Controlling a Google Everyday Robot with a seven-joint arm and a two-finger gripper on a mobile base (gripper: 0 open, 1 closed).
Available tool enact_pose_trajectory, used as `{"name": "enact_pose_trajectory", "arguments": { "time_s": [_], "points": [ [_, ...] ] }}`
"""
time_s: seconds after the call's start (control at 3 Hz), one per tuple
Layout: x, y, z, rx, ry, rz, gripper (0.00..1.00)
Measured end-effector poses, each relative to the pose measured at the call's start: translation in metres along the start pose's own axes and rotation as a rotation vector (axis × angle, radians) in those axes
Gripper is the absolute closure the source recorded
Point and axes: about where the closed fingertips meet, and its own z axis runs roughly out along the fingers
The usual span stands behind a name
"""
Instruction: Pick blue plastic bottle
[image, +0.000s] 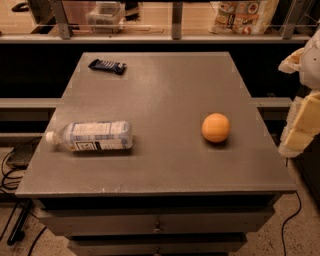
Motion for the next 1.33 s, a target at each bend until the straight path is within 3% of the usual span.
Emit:
{"name": "enact_pose_trajectory", "arguments": {
  "time_s": [0.33, 0.67, 1.33],
  "points": [
    [-0.001, 0.000, -0.001, 0.004, -0.006, -0.001, 0.00],
    [-0.010, 0.001, 0.001, -0.008, -0.067, -0.021, 0.00],
    [-0.098, 0.014, 0.021, -0.090, -0.430, -0.156, 0.00]
  ]
}}
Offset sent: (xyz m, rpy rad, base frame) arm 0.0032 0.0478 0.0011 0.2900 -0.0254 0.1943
